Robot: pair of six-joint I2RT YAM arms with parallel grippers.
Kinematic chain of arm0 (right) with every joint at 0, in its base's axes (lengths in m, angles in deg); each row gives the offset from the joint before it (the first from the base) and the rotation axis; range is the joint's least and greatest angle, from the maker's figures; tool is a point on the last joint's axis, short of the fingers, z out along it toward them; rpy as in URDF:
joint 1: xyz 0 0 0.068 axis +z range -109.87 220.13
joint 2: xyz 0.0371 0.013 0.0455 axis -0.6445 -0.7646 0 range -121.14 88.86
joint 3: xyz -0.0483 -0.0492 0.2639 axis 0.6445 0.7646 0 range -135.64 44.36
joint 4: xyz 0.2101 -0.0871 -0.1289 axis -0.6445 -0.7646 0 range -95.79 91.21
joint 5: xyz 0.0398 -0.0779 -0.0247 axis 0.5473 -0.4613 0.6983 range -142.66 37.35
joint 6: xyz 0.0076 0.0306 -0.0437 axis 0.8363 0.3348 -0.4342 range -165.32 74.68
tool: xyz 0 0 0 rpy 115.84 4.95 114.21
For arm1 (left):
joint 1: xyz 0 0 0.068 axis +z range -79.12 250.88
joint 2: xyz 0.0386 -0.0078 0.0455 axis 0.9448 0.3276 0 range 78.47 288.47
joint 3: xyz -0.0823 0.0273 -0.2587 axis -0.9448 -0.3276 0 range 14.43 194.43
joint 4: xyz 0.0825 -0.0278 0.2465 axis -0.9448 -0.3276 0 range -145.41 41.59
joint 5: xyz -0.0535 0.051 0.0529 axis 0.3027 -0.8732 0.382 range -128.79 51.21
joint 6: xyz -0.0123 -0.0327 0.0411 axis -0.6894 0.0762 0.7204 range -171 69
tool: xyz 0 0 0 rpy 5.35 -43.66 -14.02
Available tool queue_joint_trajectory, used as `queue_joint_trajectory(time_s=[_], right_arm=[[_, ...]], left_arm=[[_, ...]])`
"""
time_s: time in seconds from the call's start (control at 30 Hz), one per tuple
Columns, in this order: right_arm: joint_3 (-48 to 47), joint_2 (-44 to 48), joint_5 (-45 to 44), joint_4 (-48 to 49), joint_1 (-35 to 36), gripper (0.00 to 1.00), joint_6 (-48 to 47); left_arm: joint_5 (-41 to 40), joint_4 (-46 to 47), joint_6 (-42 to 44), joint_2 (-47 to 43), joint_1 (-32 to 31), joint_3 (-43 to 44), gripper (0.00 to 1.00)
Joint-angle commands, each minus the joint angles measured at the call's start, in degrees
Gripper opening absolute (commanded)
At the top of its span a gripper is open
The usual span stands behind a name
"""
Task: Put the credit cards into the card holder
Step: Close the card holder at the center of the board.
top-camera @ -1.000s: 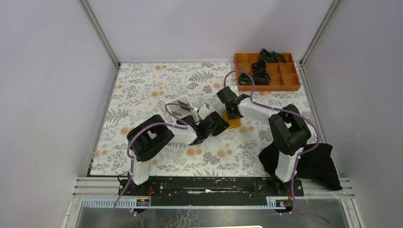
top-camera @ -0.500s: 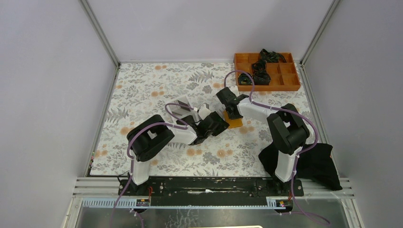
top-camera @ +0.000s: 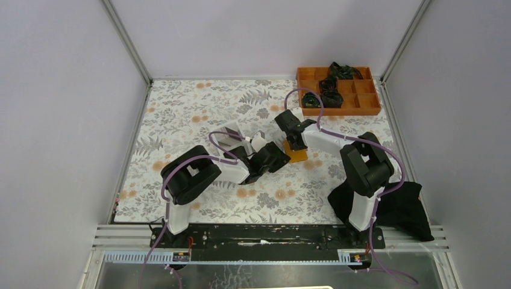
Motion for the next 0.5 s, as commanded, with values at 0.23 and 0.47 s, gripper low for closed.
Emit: queue_joint_trajectory(time_s=[0.23, 0.47], right_arm=[[-0.97, 2.87, 1.37, -1.03, 0.24, 0.0, -0.62], [-1.5, 2.87, 3.96, -1.0, 0.57, 0.0, -0.53]], left_arm=[[1.09, -22.36, 2.84, 7.53, -0.88, -5.8, 0.47], [1.11, -22.53, 3.34, 7.43, -0.86, -5.79, 0.47]])
